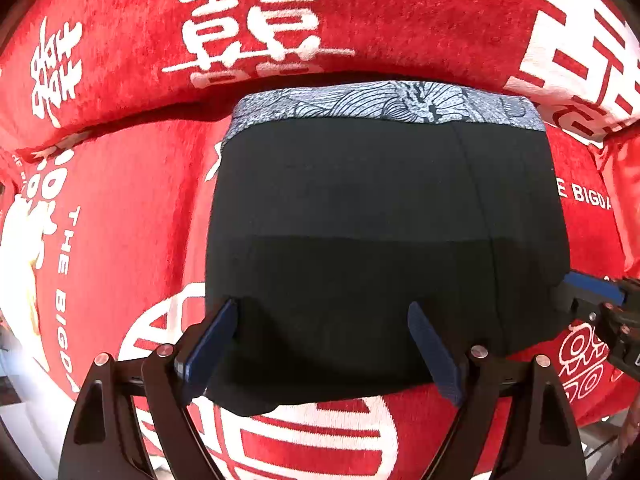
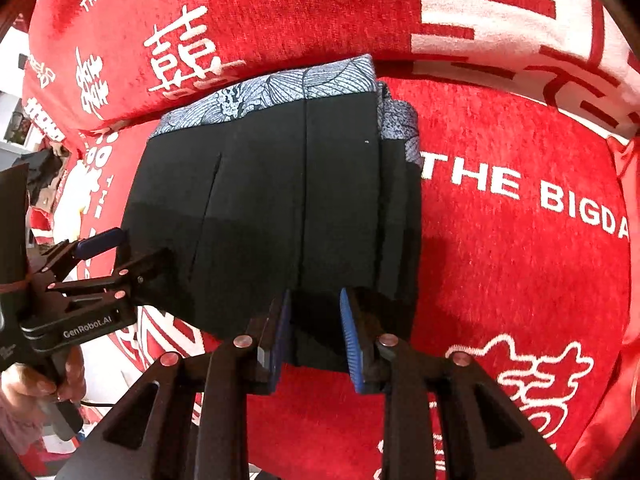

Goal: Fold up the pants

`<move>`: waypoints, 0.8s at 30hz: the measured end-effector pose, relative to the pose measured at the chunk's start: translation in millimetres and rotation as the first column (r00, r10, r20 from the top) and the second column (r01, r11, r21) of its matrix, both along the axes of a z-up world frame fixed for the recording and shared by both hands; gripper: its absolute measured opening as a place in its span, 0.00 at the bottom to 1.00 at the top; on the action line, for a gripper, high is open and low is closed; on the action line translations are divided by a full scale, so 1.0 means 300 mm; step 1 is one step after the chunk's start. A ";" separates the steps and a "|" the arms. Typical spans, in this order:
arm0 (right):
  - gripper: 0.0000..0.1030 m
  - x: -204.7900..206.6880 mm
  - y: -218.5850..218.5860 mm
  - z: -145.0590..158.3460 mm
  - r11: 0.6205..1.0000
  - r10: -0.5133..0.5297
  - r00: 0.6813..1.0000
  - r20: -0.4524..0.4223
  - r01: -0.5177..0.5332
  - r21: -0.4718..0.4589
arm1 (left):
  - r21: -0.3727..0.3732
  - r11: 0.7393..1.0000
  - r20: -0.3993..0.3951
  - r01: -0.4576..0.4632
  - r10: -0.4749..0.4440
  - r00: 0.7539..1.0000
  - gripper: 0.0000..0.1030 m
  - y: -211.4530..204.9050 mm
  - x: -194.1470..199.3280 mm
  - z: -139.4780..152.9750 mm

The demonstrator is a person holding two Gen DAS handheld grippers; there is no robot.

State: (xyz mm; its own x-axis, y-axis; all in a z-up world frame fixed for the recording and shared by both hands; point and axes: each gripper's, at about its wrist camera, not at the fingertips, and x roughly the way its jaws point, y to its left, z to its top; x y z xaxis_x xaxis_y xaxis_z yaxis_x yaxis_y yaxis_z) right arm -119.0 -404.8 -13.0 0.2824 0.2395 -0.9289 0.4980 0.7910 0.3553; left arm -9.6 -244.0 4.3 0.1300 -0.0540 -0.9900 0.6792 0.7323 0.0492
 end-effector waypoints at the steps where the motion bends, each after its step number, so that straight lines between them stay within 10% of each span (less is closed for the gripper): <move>1: 0.32 -0.003 0.000 0.002 1.000 -0.005 1.000 -0.007 0.005 0.004 | 0.006 1.000 -0.003 -0.005 0.005 1.000 0.85 0.001 0.006 0.001; 24: 0.62 -0.092 -0.054 0.007 0.995 -0.080 0.996 -0.042 0.083 0.059 | 0.041 0.998 -0.053 -0.041 0.044 0.998 1.00 0.032 0.058 -0.023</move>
